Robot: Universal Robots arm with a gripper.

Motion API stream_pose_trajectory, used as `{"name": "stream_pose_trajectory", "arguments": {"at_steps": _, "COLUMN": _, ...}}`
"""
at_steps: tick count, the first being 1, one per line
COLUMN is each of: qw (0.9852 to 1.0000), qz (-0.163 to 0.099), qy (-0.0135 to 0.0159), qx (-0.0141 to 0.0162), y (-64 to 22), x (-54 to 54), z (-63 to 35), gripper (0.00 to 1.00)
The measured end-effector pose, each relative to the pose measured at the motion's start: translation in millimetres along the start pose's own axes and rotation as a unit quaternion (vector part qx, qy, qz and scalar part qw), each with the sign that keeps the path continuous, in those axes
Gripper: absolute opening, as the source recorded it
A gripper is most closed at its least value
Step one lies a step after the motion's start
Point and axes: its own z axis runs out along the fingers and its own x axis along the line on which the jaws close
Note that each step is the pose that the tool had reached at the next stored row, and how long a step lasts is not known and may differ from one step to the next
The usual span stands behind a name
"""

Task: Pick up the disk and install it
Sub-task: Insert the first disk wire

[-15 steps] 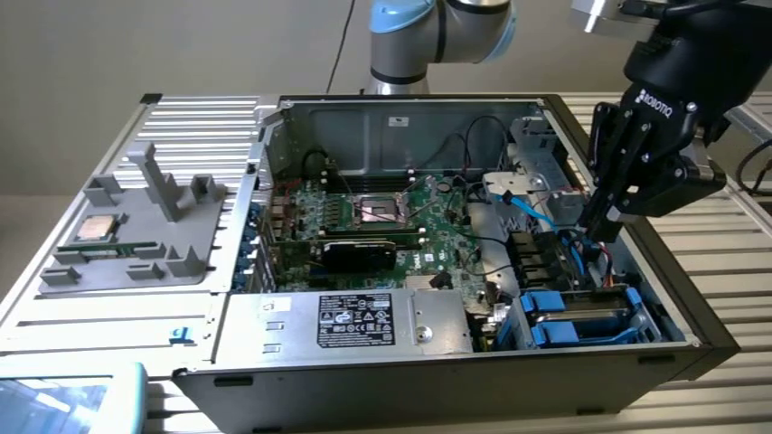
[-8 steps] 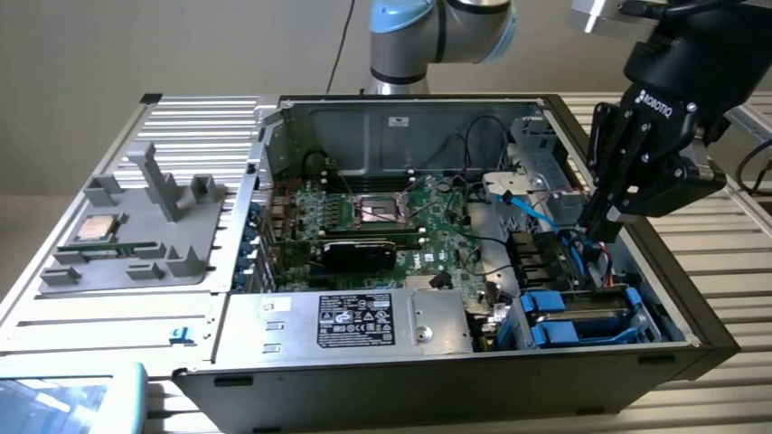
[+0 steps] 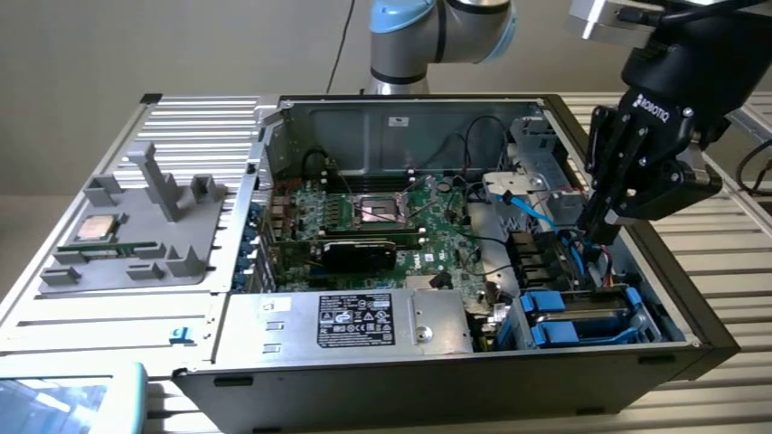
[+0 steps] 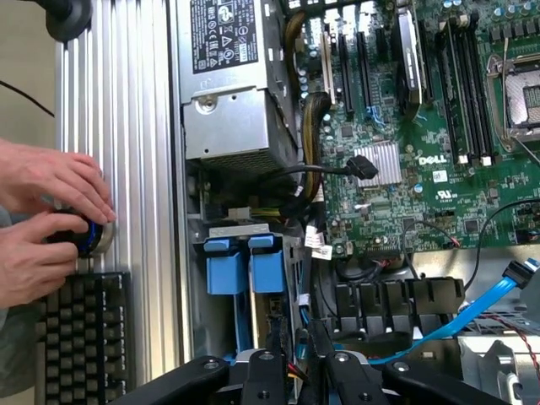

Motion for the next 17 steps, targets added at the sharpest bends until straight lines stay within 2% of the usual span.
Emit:
{"name": "stream_pose_trajectory", "arguments": {"at_steps": 8, "qw": 1.0, "qz": 0.0, "qy": 0.001, "qx": 0.0001, "y": -1.1, "x": -3.8, "z": 10.5, "gripper": 0.24}}
{"name": "stream_pose_trajectory", "arguments": {"at_steps": 17, "qw": 1.0, "qz": 0.0, "qy": 0.001, "qx": 0.0001, "y": -1.7, "x": -4.6, "z": 15.9, "gripper": 0.24}}
